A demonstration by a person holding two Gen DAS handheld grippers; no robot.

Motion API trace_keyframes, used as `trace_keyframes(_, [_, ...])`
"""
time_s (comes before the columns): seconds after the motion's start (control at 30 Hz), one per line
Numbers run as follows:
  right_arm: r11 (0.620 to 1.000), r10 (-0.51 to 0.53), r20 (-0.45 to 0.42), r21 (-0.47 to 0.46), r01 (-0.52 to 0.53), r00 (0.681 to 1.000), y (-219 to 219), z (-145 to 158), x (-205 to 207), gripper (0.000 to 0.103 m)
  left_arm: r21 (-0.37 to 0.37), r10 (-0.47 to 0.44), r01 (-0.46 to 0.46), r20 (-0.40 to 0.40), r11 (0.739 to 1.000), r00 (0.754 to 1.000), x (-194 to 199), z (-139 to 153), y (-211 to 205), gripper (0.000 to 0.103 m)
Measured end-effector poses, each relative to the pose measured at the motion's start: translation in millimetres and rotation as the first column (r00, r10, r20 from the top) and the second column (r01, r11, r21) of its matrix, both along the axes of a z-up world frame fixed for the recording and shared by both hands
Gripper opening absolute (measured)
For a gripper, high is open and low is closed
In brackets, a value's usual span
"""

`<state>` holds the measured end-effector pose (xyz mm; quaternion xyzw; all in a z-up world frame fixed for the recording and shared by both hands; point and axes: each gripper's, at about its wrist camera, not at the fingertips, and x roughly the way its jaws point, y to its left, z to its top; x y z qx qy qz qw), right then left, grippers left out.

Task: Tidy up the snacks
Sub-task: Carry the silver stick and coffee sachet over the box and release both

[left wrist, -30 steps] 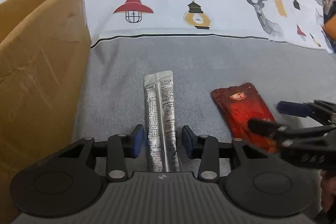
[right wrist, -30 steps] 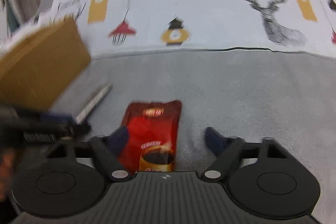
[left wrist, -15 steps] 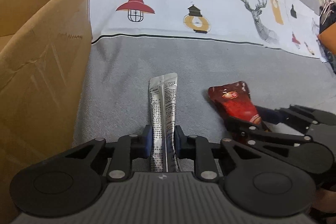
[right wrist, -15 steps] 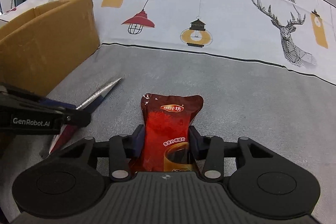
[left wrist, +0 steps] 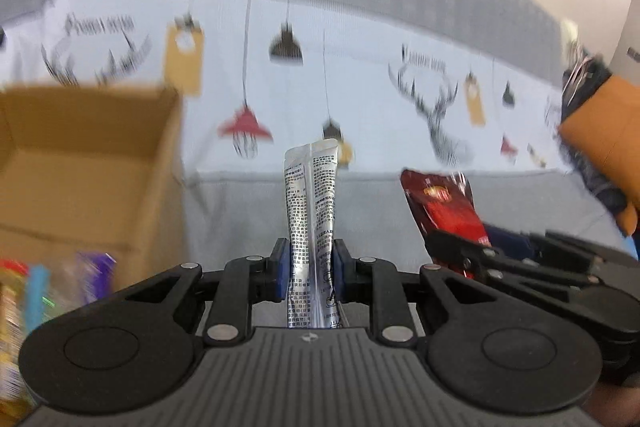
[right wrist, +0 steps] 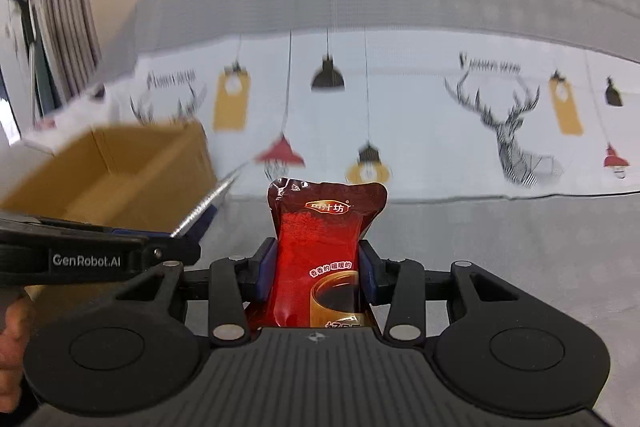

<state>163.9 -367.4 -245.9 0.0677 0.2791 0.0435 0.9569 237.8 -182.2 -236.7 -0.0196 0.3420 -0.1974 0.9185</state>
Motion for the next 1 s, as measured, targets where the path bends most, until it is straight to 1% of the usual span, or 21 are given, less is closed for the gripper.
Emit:
trace_keyframes(0.07, [0.999, -0.007, 0.025, 0.040, 0.006, 1.000, 13.9, 20.4, -10.6, 0.044, 0.014, 0.010, -0.011, 0.055, 1.000, 0.998, -10.5, 24.1, 16.7, 0.024])
trace_keyframes(0.13, [0.998, 0.008, 0.049, 0.055, -0.011, 0.999, 32.6, 38.8, -16.8, 0.044, 0.005, 0.024, -0.024, 0.095, 1.000, 0.995, -19.2, 45.3, 35.8, 0.024])
trace_keyframes(0.23, [0.998, 0.050, 0.087, 0.034, -0.053, 0.995, 71.4, 65.6, -23.5, 0.044, -0.034, 0.058, -0.054, 0.127, 0.998, 0.990, -29.6, 73.3, 72.8, 0.024])
trace_keyframes(0.3, [0.996, 0.079, 0.109, 0.029, -0.083, 0.991, 96.1, 81.4, -24.3, 0.044, -0.063, 0.085, -0.077, 0.142, 0.995, 0.986, -35.0, 86.9, 98.5, 0.024])
trace_keyframes(0.4, [0.991, 0.131, 0.132, 0.019, -0.134, 0.983, 135.1, 101.1, -19.5, 0.044, -0.091, 0.139, -0.126, 0.155, 0.988, 0.978, -37.4, 97.2, 138.6, 0.024])
trace_keyframes(0.53, [0.982, 0.185, 0.142, 0.001, -0.187, 0.973, 180.2, 114.3, -10.4, 0.044, -0.109, 0.219, -0.206, 0.130, 0.972, 0.967, -29.2, 93.2, 186.5, 0.024])
trace_keyframes(0.67, [0.975, 0.224, 0.108, -0.018, -0.223, 0.969, 216.6, 107.4, 4.8, 0.044, -0.102, 0.277, -0.268, 0.086, 0.958, 0.957, -21.3, 76.5, 224.7, 0.024])
trace_keyframes(0.73, [0.972, 0.236, 0.075, -0.025, -0.235, 0.969, 231.8, 96.6, 12.2, 0.044, -0.077, 0.282, -0.278, 0.056, 0.958, 0.958, -16.3, 62.2, 235.6, 0.024])
trace_keyframes(0.87, [0.972, 0.233, -0.023, -0.018, -0.234, 0.972, 249.7, 60.5, 27.8, 0.044, -0.027, 0.296, -0.296, -0.019, 0.955, 0.955, -9.1, 26.4, 245.4, 0.025])
trace_keyframes(0.9, [0.973, 0.231, -0.048, -0.009, -0.232, 0.972, 252.7, 50.5, 29.2, 0.045, -0.023, 0.295, -0.296, -0.046, 0.955, 0.955, -4.9, 16.9, 248.0, 0.025])
trace_keyframes(0.97, [0.972, 0.233, -0.102, 0.008, -0.233, 0.967, 255.9, 32.0, 32.8, 0.046, -0.031, 0.298, -0.302, -0.083, 0.953, 0.951, -4.7, 7.2, 252.1, 0.025])
trace_keyframes(1.0, [0.973, 0.231, -0.127, 0.009, -0.231, 0.965, 256.9, 24.9, 33.4, 0.049, -0.032, 0.304, -0.308, -0.095, 0.951, 0.948, -5.9, 5.6, 255.1, 0.027])
